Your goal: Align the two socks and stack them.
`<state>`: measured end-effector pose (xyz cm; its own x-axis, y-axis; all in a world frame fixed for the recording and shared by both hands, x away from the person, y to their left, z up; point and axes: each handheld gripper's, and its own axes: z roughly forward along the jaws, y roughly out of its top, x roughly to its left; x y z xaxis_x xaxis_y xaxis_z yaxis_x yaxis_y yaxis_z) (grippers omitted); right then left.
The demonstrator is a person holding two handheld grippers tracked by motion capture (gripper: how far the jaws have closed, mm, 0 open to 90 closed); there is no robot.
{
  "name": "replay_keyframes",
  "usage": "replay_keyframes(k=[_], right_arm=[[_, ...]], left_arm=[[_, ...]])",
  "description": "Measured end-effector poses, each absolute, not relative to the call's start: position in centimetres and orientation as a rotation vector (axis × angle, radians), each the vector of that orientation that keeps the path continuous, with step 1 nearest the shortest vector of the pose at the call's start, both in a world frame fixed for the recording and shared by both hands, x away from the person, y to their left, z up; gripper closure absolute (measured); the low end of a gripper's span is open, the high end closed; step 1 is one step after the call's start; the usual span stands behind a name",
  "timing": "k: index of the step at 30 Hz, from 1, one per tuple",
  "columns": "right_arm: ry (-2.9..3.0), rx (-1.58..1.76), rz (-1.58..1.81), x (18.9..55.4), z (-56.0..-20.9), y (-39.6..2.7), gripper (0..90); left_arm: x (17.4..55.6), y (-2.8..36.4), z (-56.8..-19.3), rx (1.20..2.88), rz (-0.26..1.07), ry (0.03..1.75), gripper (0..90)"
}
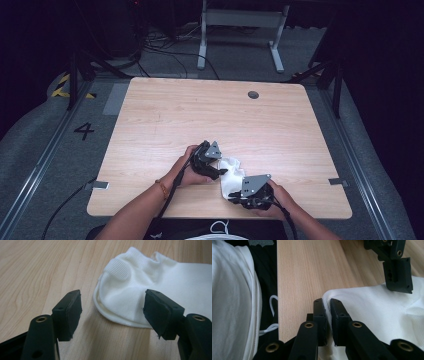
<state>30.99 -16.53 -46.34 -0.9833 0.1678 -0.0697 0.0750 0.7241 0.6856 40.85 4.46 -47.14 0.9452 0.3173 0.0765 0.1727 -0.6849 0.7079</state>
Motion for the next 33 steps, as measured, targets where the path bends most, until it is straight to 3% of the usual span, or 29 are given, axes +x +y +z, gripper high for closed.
replay_keyframes(k=[1,5,14,25,33], right_arm=[[2.781,0.209,1.125,31.0,-46.2,-16.6,74.3],[2.763,0.215,1.151,30.9,-45.7,-16.8,66.3],[2.741,0.209,1.148,29.5,-45.5,-19.1,58.0],[2.758,0.150,1.080,30.0,-47.2,-18.9,61.4],[2.753,0.108,1.118,30.9,-47.5,-18.4,75.5]], left_arm=[[40.7,4.9,-46.4,2.312,0.242,0.354,31.4],[40.0,5.4,-45.5,2.285,0.220,0.338,31.4],[38.4,5.0,-46.7,2.359,0.161,0.285,31.2],[38.9,4.4,-47.7,2.383,0.137,0.275,30.5],[39.2,4.5,-48.0,2.367,0.099,0.285,30.1]])
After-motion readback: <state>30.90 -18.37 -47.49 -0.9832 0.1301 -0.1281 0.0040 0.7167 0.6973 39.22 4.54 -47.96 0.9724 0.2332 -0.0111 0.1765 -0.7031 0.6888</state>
